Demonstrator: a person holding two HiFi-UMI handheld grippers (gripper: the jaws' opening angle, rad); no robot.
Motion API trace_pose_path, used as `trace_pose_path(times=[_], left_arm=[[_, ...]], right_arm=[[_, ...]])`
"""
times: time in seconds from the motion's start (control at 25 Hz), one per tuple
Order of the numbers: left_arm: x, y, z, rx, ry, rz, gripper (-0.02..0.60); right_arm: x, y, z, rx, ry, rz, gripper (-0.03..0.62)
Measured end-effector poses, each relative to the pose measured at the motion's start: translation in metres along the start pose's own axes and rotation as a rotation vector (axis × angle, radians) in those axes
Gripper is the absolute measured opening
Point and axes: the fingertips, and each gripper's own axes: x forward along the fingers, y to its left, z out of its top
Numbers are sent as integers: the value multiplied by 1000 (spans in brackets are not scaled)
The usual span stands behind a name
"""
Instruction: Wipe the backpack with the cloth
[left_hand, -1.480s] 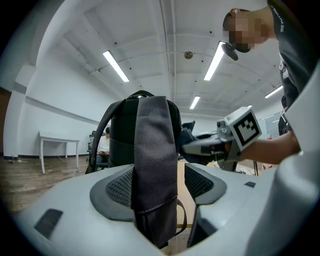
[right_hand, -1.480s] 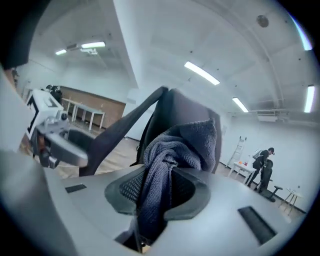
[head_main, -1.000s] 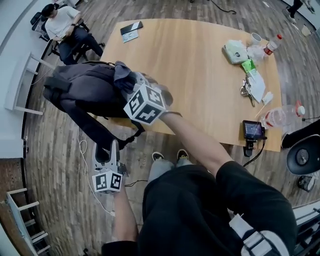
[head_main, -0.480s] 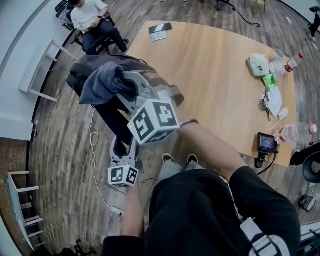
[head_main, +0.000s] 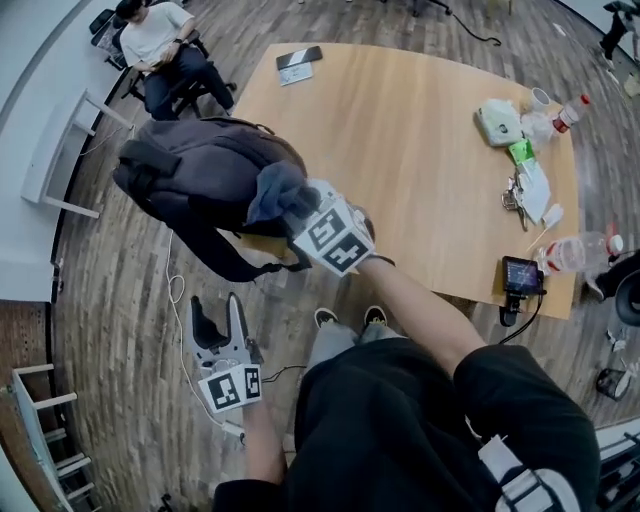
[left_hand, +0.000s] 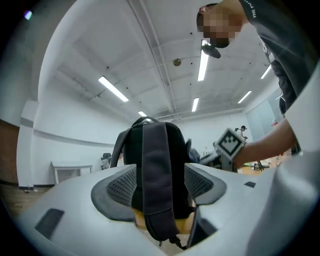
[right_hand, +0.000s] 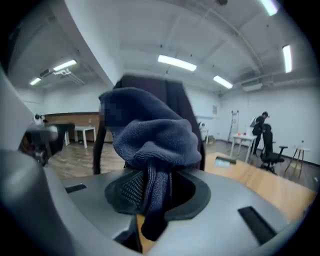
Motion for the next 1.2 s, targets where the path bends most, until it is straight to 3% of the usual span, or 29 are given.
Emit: trace_pose_path(times=[0.08, 0.16, 0.24, 0.36, 0.52, 0.68, 0.76, 0.96, 1.2], left_arm=[[-5, -12, 13, 24, -14, -25, 313], [1, -34, 15, 18, -13, -86, 310], [13, -58, 9, -12, -7, -152, 263], [27, -94, -5, -106, 36, -268, 88], [35, -137, -28, -276, 132, -413, 52], [42, -168, -44, -317, 215, -512, 23], [45, -183, -42, -328, 228, -574, 20], [44, -213, -17, -314, 193, -733, 20], [51, -241, 7, -305, 158, -826, 20]], right_arm=[[14, 20, -48, 18, 103, 35, 100], [17, 31, -75, 58, 131, 35, 100], [12, 35, -101, 127, 180, 47, 100], [-15, 44, -145, 236, 253, 71, 101], [-71, 65, -187, 457, 260, 83, 101], [-137, 82, -194, 559, 237, 64, 101], [-169, 75, -186, 579, 195, -25, 101], [-233, 41, -137, 487, 44, -378, 101], [-274, 20, -72, 501, -166, -626, 101]])
